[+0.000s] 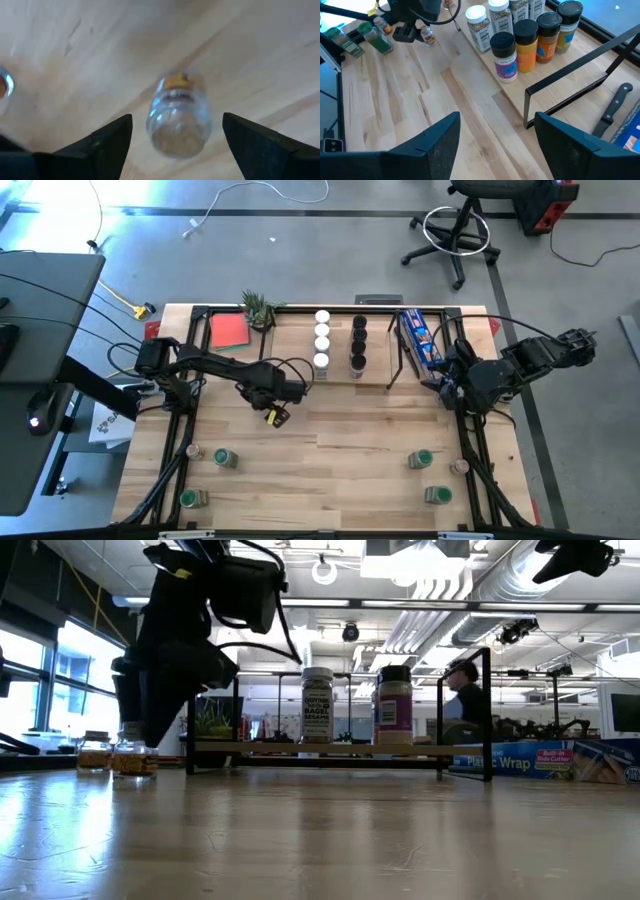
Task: Shelf spices
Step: Put the brown seasoning bottle on the shelf
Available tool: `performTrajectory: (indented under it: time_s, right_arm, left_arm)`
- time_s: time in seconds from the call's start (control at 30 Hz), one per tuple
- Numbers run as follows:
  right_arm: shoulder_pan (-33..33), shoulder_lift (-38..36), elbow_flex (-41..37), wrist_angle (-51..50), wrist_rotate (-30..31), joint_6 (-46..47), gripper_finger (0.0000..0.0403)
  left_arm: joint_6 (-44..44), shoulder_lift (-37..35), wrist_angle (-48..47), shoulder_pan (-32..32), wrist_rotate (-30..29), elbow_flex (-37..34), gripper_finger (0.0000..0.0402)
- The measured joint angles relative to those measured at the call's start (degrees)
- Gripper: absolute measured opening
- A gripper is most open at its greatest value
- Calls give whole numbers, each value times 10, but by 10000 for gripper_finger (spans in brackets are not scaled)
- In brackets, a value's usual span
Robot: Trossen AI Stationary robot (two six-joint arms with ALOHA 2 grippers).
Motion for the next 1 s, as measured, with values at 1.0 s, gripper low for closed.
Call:
performTrajectory:
  time_s: [1.0]
  right_arm:
    - [0,0,0,0,-10,-11,249]
  left_arm:
    - [24,31,-191,-67,84,342,170]
